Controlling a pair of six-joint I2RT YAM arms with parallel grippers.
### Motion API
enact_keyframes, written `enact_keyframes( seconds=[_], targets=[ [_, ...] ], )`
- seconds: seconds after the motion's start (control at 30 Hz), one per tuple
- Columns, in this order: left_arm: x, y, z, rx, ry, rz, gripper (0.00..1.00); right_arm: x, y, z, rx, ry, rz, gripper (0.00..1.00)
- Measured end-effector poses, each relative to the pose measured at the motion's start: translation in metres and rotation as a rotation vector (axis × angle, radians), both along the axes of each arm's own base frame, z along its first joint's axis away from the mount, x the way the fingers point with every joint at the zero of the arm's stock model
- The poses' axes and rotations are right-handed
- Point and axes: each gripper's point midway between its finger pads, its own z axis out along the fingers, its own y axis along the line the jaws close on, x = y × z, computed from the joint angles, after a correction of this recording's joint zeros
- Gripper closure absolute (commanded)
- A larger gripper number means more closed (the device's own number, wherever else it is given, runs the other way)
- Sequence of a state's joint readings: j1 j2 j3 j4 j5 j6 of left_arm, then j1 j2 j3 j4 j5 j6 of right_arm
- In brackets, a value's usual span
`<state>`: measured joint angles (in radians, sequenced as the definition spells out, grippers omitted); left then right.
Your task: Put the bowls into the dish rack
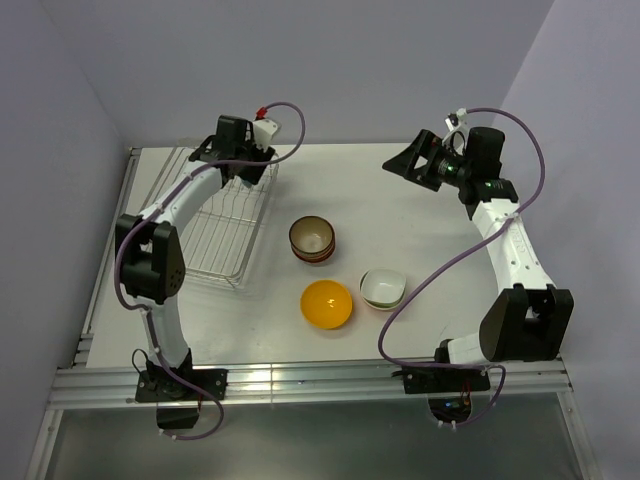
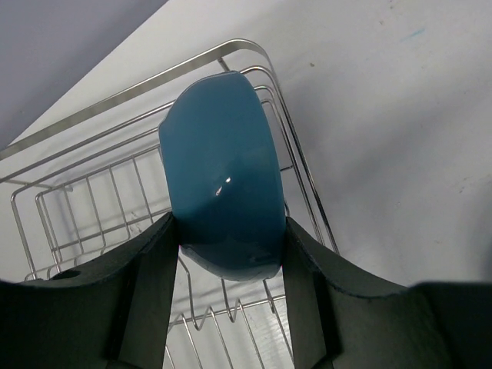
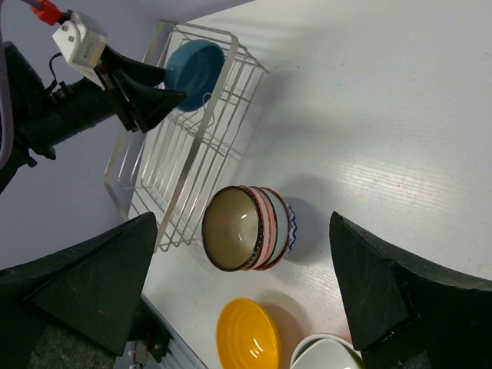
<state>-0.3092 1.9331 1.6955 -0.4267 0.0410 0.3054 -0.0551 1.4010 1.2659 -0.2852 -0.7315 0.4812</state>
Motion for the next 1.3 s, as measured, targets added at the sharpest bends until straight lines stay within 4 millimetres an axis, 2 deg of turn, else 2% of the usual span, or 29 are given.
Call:
enact_keyframes(
  seconds=[0.47, 0.63, 0.83, 0.87, 1.13, 1.3],
  targets=[
    [0.006, -0.005, -0.017, 0.057, 0.042, -0.07, 0.96, -0.001, 0.002, -0.002, 0.008, -0.002, 0.016, 0.0],
    [0.009, -0.006, -0.022, 0.061, 0.051, -0.073, 0.93, -0.002, 0.003, -0.002, 0.01, -0.004, 0.02, 0.0],
    [0.011, -0.006, -0.026, 0.062, 0.057, -0.074, 0.77, -0.002, 0.003, -0.002, 0.013, -0.002, 0.019, 0.0],
    [0.011, -0.007, -0.027, 0.064, 0.059, -0.074, 0.71, -0.002, 0.003, -0.002, 0.015, 0.0, 0.018, 0.0],
    [0.014, -0.008, -0.033, 0.065, 0.059, -0.091, 0.53, -0.001, 0.003, -0.004, 0.021, 0.011, 0.016, 0.0],
    [0.016, -0.006, -0.033, 0.058, 0.06, -0.09, 0.38, 0.0, 0.004, -0.006, 0.023, 0.018, 0.02, 0.0]
  ],
)
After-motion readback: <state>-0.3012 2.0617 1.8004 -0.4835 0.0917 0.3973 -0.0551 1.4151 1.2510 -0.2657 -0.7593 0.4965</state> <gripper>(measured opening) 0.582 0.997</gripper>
